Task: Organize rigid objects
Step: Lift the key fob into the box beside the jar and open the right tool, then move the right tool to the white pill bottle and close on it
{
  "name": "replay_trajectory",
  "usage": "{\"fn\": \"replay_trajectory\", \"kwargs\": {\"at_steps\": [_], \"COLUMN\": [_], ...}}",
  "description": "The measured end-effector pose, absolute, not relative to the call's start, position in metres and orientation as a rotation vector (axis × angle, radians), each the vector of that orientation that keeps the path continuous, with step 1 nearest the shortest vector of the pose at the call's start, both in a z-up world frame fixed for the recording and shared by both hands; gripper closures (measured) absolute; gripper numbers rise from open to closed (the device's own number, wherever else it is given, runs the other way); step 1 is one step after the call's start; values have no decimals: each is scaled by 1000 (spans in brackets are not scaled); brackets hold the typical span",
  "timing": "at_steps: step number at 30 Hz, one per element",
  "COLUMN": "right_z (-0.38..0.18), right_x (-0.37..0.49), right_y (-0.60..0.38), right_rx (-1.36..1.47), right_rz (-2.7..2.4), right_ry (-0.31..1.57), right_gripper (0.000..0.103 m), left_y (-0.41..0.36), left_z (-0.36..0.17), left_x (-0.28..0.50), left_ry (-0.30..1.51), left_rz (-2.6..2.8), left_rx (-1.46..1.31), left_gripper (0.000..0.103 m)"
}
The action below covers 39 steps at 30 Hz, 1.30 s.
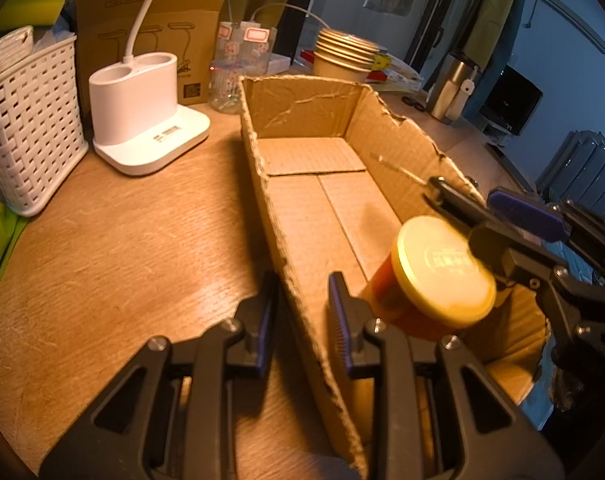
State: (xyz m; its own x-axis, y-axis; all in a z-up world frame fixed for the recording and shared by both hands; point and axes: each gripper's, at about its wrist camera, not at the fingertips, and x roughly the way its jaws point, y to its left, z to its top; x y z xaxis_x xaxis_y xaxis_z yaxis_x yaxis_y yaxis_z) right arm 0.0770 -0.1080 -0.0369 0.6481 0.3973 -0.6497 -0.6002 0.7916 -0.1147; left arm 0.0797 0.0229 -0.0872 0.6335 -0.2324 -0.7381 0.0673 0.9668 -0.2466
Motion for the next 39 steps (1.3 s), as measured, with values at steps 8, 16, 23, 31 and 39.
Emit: {"fn": "replay_trajectory", "kwargs": {"at_steps": [8,16,23,31,39], "right_z": [-33,-29,-18,-16,-20], "right_x": [74,75,79,88,106], "right_y": [-109,-116,-134,-156,-189], "right_rx": [-328,-298,-242,-210,-170], "right_rz": [591,599,574,513,414], "right_ry": [639,636,608,610,620], "right_gripper": [51,51,51,51,51], "left_y": [21,22,22,22,22], "left_z": [-87,-87,-88,-88,-88], "left_x": [79,80,80,80,80], "left_ry": [868,868,868,868,868], "left_rz": [-172,-172,-172,-172,-172], "left_rx": [-204,-203,-204,-204,-204], "left_gripper": [76,76,76,76,76]}}
